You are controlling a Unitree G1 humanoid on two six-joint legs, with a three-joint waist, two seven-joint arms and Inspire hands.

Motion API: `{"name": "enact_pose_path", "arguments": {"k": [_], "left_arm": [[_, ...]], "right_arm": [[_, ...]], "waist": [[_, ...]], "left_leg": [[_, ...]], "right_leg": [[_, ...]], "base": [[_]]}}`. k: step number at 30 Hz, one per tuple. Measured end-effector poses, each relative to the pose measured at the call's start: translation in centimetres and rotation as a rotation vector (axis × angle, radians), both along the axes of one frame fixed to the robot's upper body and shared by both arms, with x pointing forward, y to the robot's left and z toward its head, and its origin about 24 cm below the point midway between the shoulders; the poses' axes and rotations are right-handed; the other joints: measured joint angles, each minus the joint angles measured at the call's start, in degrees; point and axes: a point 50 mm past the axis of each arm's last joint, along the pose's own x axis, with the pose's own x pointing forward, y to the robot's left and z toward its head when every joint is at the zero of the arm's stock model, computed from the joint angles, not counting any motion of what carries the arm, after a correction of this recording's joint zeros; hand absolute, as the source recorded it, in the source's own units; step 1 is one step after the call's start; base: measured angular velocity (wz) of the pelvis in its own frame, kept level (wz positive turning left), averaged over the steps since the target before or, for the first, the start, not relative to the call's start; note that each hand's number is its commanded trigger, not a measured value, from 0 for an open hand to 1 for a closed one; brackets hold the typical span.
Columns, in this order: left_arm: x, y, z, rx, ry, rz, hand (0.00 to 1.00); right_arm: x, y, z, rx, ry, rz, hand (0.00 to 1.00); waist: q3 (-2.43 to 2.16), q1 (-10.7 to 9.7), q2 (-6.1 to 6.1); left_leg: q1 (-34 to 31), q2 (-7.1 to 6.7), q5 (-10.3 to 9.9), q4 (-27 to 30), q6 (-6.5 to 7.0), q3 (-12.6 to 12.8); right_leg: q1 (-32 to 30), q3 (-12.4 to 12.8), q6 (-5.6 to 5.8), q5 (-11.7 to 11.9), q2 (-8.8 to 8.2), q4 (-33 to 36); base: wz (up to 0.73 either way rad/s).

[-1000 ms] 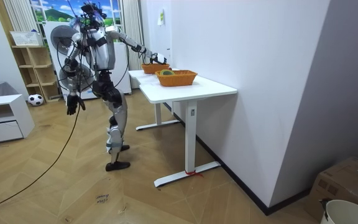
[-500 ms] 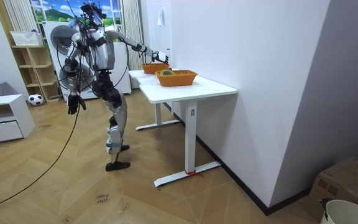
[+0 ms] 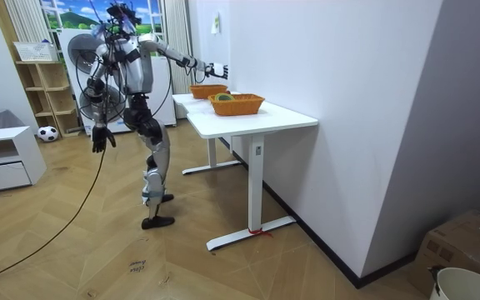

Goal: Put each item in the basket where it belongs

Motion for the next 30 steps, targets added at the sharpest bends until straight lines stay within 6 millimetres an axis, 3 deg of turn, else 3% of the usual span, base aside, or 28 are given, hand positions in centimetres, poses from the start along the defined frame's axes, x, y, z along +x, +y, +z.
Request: {"name": "enact_pose_path", "arguments": {"k": [8,12,17,23,30], "left_arm": [[-0.4,-0.1,0.0,-0.001,0.012,0.004,0.00],[-0.9,-0.1,0.1,-0.002,0.021,0.005,0.00],[-1.1,-0.1,0.1,-0.004,0.028,0.007,0.00],[-1.2,-0.3,0.0,-0.023,0.045,0.001,0.00],[-0.8,-0.3,0.0,-0.020,0.037,-0.012,0.00]], "right_arm": [[0.0,0.2,0.2,-0.024,-0.007,0.010,0.00],[0.0,0.0,0.4,-0.010,-0.016,0.002,0.00],[-0.1,-0.2,0.0,0.002,-0.006,0.000,0.00],[-1.0,-1.7,-2.6,0.007,0.083,-0.051,0.00],[-1.2,-1.7,-3.1,0.008,0.096,-0.056,0.00]], "waist": [[-1.03,-1.9,1.34],[-1.26,-2.5,1.88],[-1.11,-3.2,2.09],[-1.07,-3.4,2.10],[-0.92,-4.0,2.33]], "left_leg": [[2.9,0.75,-0.3,-0.5,0.30,2.1],[3.7,1.43,-0.3,-1.2,0.31,3.6],[3.7,1.82,-0.3,-1.1,0.25,4.0],[2.9,1.85,-0.2,-0.9,0.23,4.1],[1.6,1.98,-0.1,-0.9,0.22,4.4]], "right_leg": [[1.8,1.9,0.07,0.3,-0.24,0.1],[1.8,2.7,0.07,0.3,-0.45,0.9],[1.7,2.6,-0.15,0.4,-0.30,0.9],[0.4,2.9,-0.18,0.4,-0.28,1.0],[-0.8,4.0,-0.35,0.5,-0.13,1.0]], "base": [[-0.16],[-0.16],[-0.06],[-0.01],[-0.06]]}}
